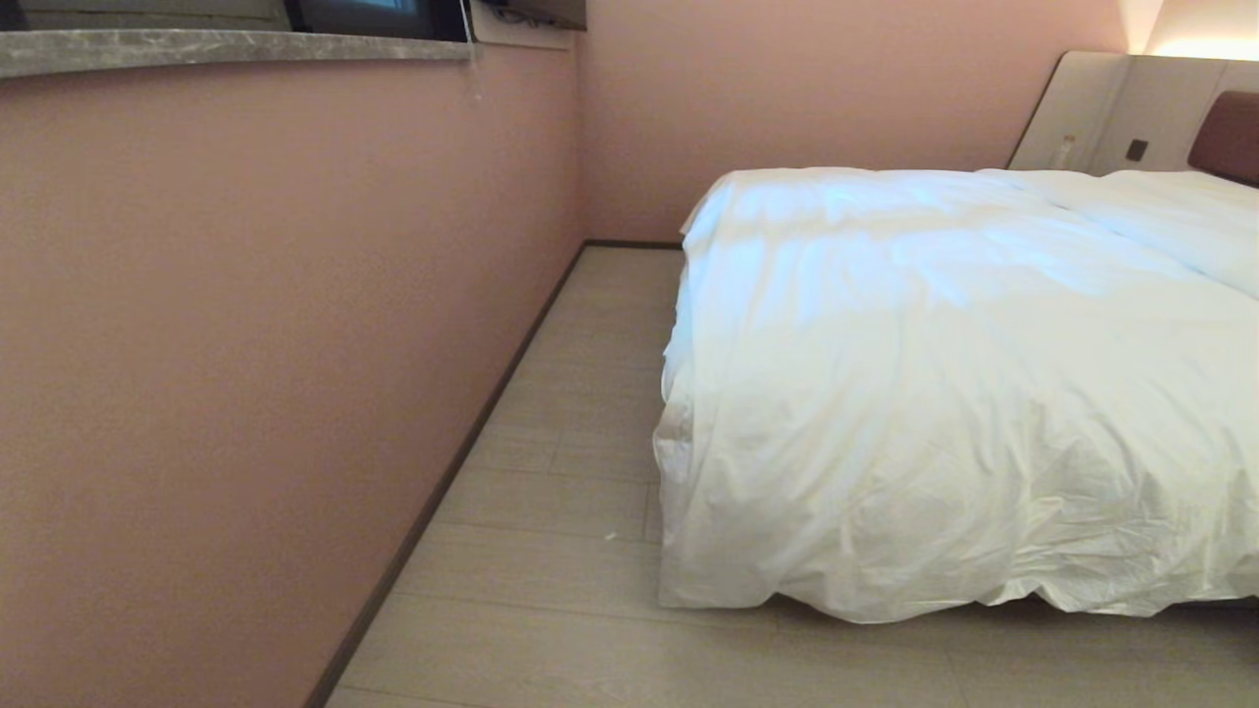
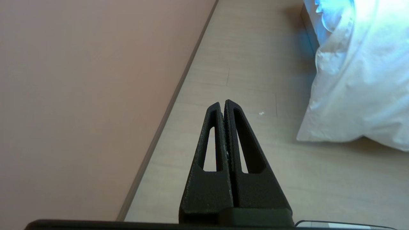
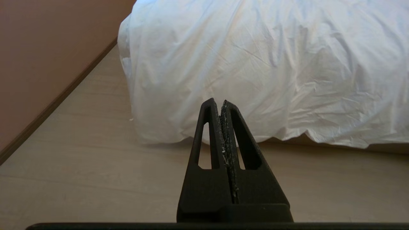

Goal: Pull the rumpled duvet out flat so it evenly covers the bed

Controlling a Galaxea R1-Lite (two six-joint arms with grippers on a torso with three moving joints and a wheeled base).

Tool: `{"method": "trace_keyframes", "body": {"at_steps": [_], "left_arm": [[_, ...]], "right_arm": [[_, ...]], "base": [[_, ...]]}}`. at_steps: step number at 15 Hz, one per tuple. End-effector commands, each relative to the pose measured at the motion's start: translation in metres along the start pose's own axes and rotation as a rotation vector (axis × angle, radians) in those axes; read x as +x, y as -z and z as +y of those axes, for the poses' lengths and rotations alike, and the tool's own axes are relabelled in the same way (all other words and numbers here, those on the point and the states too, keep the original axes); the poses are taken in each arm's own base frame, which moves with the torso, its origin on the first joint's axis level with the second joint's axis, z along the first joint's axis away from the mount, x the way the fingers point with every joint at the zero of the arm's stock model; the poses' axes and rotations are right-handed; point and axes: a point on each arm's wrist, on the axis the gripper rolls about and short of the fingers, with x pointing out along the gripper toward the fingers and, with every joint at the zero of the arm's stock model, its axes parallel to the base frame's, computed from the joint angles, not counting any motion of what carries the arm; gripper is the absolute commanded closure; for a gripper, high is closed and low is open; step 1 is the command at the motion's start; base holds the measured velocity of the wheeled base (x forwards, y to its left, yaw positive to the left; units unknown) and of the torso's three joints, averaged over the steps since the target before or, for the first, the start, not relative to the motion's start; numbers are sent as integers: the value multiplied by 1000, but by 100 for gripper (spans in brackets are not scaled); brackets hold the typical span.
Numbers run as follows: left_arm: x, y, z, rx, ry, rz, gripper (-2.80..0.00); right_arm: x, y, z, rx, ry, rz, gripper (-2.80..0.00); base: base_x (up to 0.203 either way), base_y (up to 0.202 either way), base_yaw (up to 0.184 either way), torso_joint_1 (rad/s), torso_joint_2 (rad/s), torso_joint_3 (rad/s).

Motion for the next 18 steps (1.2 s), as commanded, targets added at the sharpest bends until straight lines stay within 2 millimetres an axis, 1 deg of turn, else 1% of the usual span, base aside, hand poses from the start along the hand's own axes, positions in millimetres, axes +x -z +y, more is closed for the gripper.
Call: {"method": "trace_keyframes", "body": {"at_steps": [1, 7, 9, 18], "left_arm": [[0, 0, 0, 0, -1, 0, 0], [0, 0, 0, 3, 3, 0, 0], [0, 0, 0, 6, 3, 0, 0], [0, 0, 0, -11, 0, 0, 0]], "right_arm": [[0, 0, 0, 0, -1, -2, 0], [0, 0, 0, 0, -1, -2, 0], [0, 0, 0, 0, -1, 0, 0], [0, 0, 0, 0, -1, -2, 0]], "base": [[-194, 0, 3, 2, 6, 2], [-195, 0, 2, 4, 1, 4], [-134, 0, 0, -4, 5, 4], [0, 0, 0, 0, 0, 0]]}}
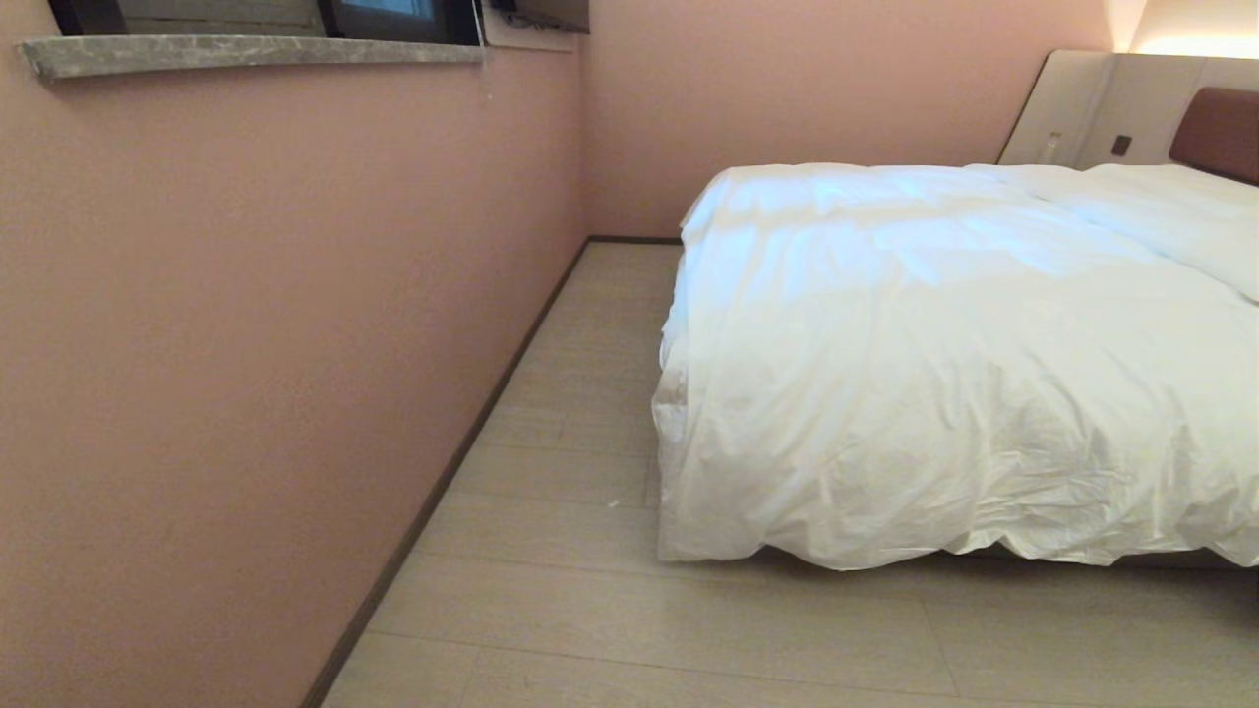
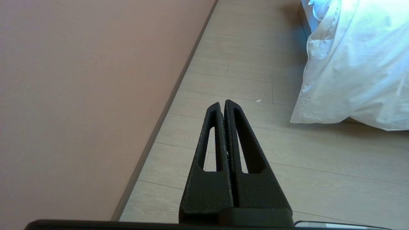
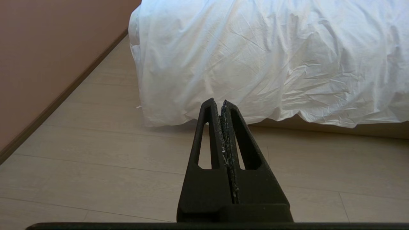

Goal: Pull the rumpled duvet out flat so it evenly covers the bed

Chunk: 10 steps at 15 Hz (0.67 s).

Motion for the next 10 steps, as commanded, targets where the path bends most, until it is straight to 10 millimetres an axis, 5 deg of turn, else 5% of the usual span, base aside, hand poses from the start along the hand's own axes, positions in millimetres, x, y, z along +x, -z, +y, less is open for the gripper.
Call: {"method": "trace_keyframes", "body": {"at_steps": [1, 10], "left_arm": [[0, 0, 0, -1, -1, 0, 0], [0, 0, 0, -1, -1, 0, 0]], "right_arm": [[0, 0, 0, -1, -1, 0, 0], [0, 0, 0, -1, -1, 0, 0]], "base": [[0, 0, 0, 0, 0, 0], [0, 0, 0, 0, 0, 0]]}}
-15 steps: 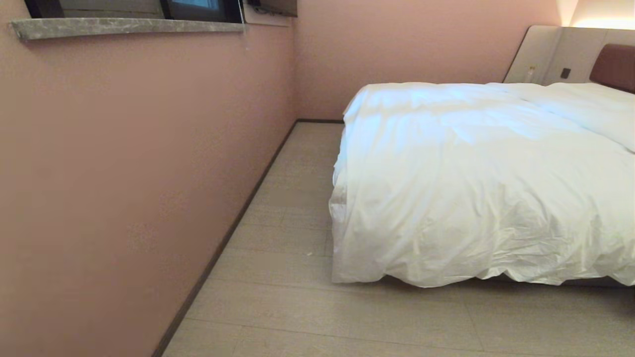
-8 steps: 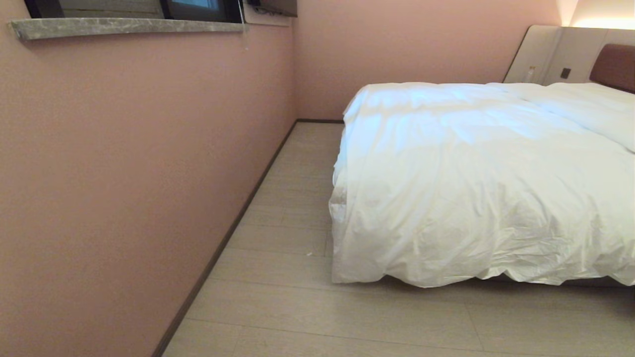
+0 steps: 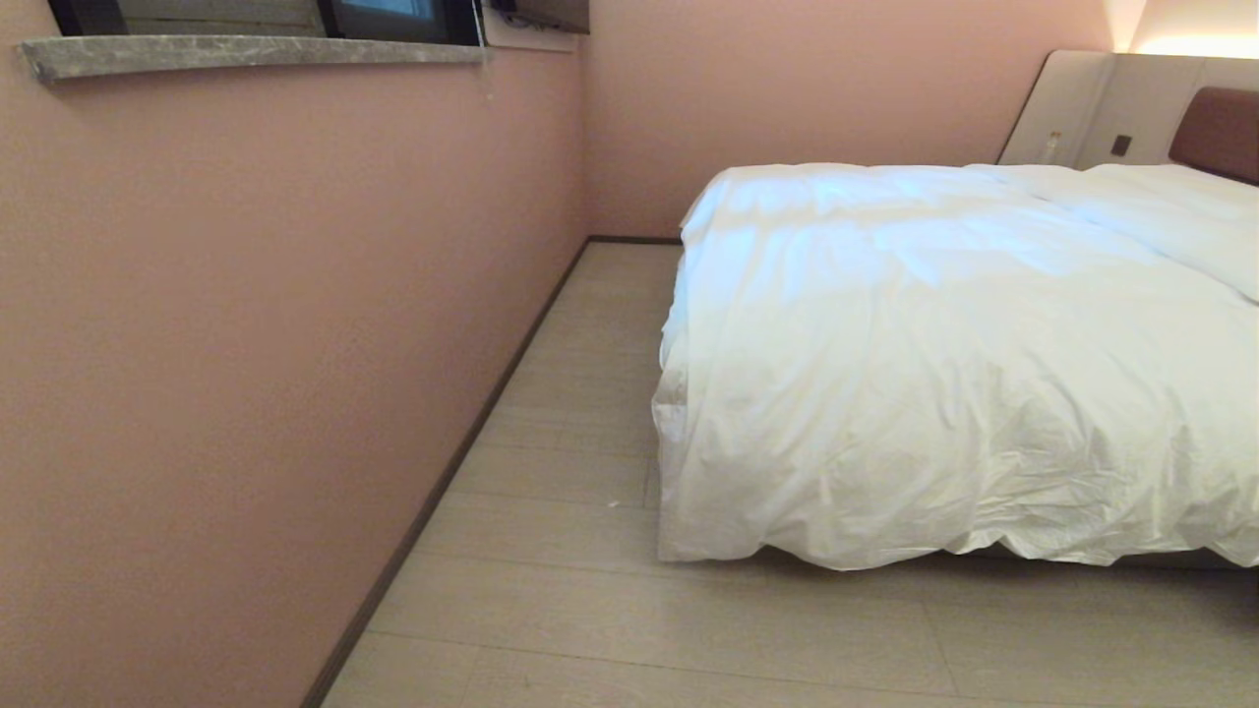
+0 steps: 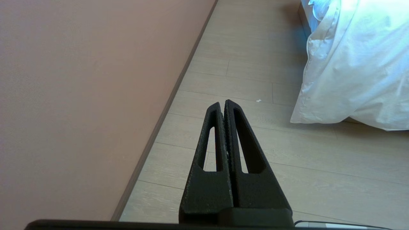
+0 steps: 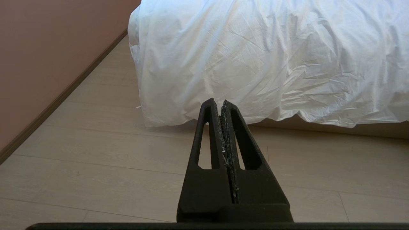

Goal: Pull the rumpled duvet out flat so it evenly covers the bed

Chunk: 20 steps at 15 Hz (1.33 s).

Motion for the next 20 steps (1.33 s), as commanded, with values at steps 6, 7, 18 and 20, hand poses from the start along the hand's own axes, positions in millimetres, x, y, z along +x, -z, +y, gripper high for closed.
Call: {"method": "trace_keyframes", "body": {"at_steps": [6, 7, 18, 20], "left_arm": [[0, 0, 0, -1, -1, 0, 0], [0, 0, 0, -1, 0, 0, 0], [0, 0, 0, -1, -1, 0, 0], [0, 0, 0, -1, 0, 0, 0]], "right_arm": [[0, 1, 0, -42, -7, 4, 0], [0, 1, 0, -42, -4, 4, 0], [0, 0, 0, -27, -1, 3, 0], [0, 0, 0, -5, -1, 2, 0]], "base": [[0, 0, 0, 0, 0, 0], [0, 0, 0, 0, 0, 0], [0, 0, 0, 0, 0, 0], [0, 0, 0, 0, 0, 0]]}}
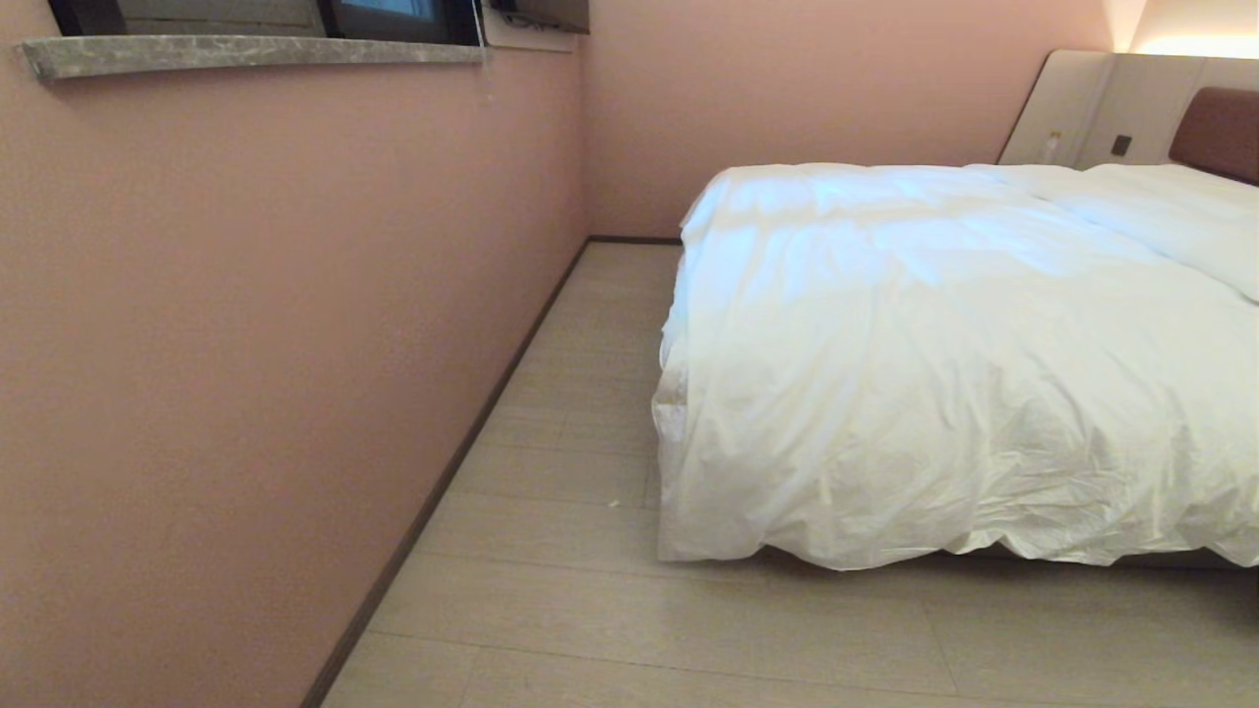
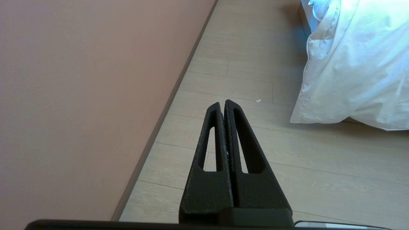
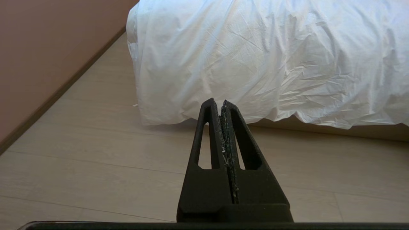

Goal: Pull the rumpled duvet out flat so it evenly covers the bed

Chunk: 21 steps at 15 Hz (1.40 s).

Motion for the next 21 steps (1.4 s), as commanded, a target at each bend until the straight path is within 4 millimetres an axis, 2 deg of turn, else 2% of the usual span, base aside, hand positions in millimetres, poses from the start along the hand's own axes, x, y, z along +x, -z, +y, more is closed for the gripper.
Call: {"method": "trace_keyframes", "body": {"at_steps": [1, 21], "left_arm": [[0, 0, 0, -1, -1, 0, 0], [0, 0, 0, -1, -1, 0, 0]], "right_arm": [[0, 0, 0, 21, -1, -3, 0], [0, 0, 0, 23, 0, -4, 0]], "base": [[0, 0, 0, 0, 0, 0], [0, 0, 0, 0, 0, 0]]}}
